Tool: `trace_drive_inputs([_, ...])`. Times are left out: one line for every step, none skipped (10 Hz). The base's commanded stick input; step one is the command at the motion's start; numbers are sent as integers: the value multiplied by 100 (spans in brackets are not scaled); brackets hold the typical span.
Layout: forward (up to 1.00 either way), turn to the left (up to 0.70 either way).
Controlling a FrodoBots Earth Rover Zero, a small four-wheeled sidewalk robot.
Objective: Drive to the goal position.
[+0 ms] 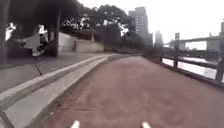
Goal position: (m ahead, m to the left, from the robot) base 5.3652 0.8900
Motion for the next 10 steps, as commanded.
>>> trace_drive_inputs([70,-27])
trace_drive_inputs([70,-27])
trace_drive_inputs([70,-27])
trace_drive_inputs([70,-27])
trace_drive_inputs([70,-12])
trace_drive_inputs([70,0])
trace_drive_inputs([31,0])
trace_drive_inputs([0,0])
trace_drive_inputs([0,0])
trace_drive_inputs([0,-19])
